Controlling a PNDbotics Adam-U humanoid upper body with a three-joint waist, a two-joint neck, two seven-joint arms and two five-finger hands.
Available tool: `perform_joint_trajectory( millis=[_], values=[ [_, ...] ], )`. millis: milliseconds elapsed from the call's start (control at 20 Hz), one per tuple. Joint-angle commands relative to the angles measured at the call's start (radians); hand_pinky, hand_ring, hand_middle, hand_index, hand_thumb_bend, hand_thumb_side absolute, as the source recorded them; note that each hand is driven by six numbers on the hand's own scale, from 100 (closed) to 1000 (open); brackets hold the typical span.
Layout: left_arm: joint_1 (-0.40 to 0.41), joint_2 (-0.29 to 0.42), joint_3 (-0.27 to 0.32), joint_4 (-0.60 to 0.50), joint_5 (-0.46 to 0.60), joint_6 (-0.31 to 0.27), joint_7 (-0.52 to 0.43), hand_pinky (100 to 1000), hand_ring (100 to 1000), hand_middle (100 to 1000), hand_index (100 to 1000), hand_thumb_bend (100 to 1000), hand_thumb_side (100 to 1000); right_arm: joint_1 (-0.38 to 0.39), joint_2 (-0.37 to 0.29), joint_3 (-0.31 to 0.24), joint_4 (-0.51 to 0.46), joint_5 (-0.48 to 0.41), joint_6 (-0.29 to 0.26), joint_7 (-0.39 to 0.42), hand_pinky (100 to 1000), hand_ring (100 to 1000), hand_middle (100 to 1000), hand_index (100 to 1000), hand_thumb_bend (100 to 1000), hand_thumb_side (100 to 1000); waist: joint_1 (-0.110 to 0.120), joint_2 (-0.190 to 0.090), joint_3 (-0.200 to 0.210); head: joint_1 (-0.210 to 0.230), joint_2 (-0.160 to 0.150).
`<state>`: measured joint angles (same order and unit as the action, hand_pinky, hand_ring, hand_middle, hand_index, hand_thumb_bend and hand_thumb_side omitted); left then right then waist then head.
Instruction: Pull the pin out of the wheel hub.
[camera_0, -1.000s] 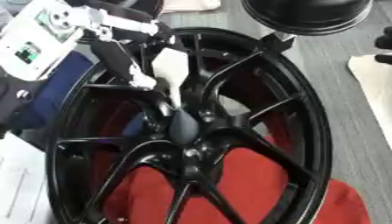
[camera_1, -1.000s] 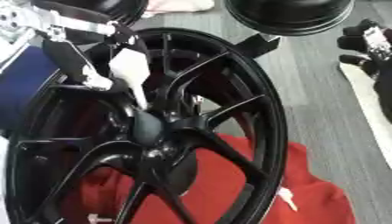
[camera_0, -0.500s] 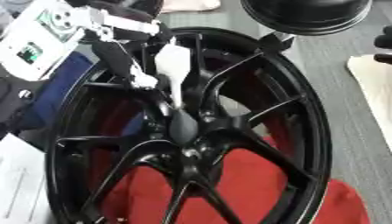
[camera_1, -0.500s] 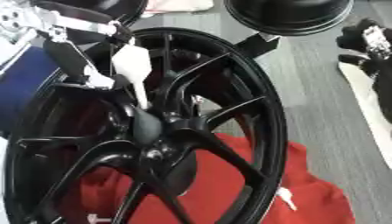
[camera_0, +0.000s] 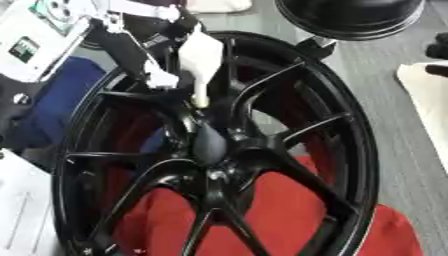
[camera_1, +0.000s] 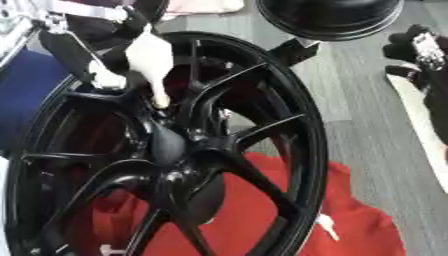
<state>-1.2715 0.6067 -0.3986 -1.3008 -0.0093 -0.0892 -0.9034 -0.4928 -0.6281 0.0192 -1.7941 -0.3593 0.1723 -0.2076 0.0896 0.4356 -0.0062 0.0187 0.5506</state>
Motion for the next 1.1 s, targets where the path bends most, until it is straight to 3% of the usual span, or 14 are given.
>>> perform_joint_trajectory(
  millis=[50, 550, 850, 1100],
  values=[
    [-0.036, 0.024, 0.062, -0.012, 0.022, 0.012, 0.045, 678, 512, 308, 346, 100, 100, -0.009, -0.016, -0.007, -0.009, -0.002, 0.003, 0.000, 816, 835, 668, 725, 100, 720, -0.008, -0.041, 0.003, -0.002, -0.006],
    [-0.039, 0.106, 0.175, -0.015, 0.148, 0.085, 0.253, 662, 498, 270, 304, 100, 100, 0.012, -0.028, -0.016, -0.008, 0.002, 0.000, -0.003, 816, 836, 669, 725, 100, 714, -0.010, -0.067, 0.030, -0.023, 0.022],
    [0.190, 0.360, 0.386, 0.024, 0.274, 0.065, 0.439, 660, 501, 270, 305, 100, 100, 0.048, -0.059, -0.049, -0.011, 0.004, -0.014, -0.029, 816, 836, 670, 725, 100, 695, -0.024, -0.099, 0.088, -0.094, 0.070],
    [0.445, 0.499, 0.503, 0.038, 0.380, 0.032, 0.545, 667, 509, 290, 331, 100, 111, 0.066, -0.069, -0.070, -0.018, 0.002, -0.024, -0.050, 816, 836, 673, 726, 100, 684, -0.047, -0.117, 0.126, -0.144, 0.097]
  ],
)
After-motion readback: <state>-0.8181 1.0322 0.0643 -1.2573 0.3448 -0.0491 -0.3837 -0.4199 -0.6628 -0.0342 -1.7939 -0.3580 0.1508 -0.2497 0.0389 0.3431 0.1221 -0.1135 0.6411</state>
